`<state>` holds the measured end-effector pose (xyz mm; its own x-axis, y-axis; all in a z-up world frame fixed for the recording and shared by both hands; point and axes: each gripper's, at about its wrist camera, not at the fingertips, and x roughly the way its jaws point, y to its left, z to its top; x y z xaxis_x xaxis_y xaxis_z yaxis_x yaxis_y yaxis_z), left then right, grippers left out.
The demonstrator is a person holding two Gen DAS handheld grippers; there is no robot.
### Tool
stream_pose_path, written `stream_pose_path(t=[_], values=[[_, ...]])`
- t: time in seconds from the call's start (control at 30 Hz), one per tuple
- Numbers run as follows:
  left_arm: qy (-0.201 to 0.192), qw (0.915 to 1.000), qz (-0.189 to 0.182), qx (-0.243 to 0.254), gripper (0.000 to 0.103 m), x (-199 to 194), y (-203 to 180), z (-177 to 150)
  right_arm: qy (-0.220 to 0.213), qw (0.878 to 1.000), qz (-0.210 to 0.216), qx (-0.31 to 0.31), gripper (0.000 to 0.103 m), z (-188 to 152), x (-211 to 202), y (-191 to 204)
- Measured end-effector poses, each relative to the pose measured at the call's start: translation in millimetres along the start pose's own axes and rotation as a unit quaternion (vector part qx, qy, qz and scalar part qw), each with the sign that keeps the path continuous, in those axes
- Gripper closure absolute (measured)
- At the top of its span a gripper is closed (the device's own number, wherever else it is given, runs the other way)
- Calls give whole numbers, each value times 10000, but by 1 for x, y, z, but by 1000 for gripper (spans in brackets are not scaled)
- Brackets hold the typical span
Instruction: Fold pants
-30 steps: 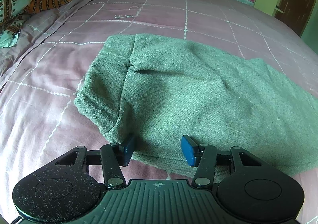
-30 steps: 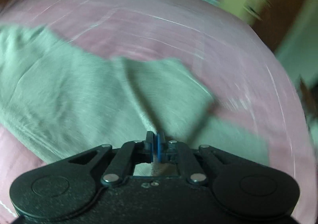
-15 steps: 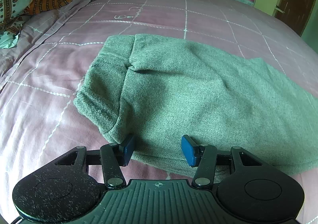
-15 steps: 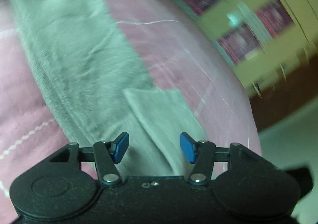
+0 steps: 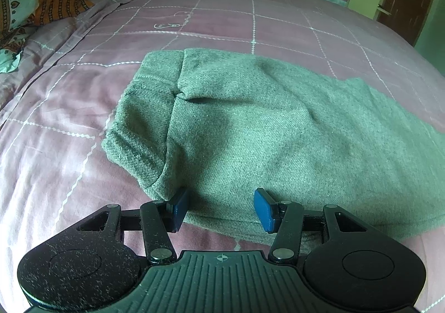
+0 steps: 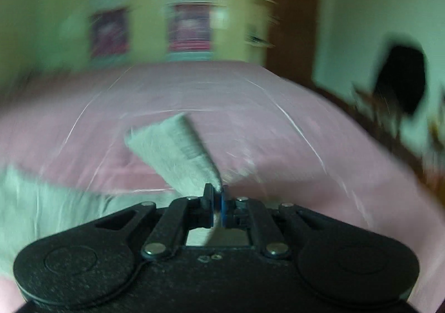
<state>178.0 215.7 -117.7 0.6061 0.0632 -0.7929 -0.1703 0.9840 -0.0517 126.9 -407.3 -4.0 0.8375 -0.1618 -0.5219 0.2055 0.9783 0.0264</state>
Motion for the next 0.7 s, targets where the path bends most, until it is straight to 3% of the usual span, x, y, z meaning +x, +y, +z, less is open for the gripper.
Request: stream_pose_path(t=[0.07,0.17,0.27,0.37,0.43,0.53,0.6,0.7], values=[[29,10000,2,3,52,0,0,2,231,9958,46,879,99,-19,7,-39],[53,10000,36,4,51,0,-1,4,1073,9793,198,1707,98,-62,46,-71],[-108,9998,-75,-181,49,-12,4,7,889,9731,427,2082,92,-77,49,-81],[-893,9925,-181,-812,49,-41,23,2,833,9735,599,2043,83,-77,49,-80],[-1161,9846,-125,-1301,48,-53,40,-3,812,9738,650,2021,78,-77,51,-81],[-1169,9771,-173,-1770,48,-53,61,-7,783,9749,655,1979,69,-77,45,-78],[-1093,9754,-231,-1902,49,-47,68,-8,770,9798,626,1735,56,-77,43,-64],[-1047,9732,-461,-1996,49,-37,70,-4,767,9851,622,1405,46,-76,39,-51]])
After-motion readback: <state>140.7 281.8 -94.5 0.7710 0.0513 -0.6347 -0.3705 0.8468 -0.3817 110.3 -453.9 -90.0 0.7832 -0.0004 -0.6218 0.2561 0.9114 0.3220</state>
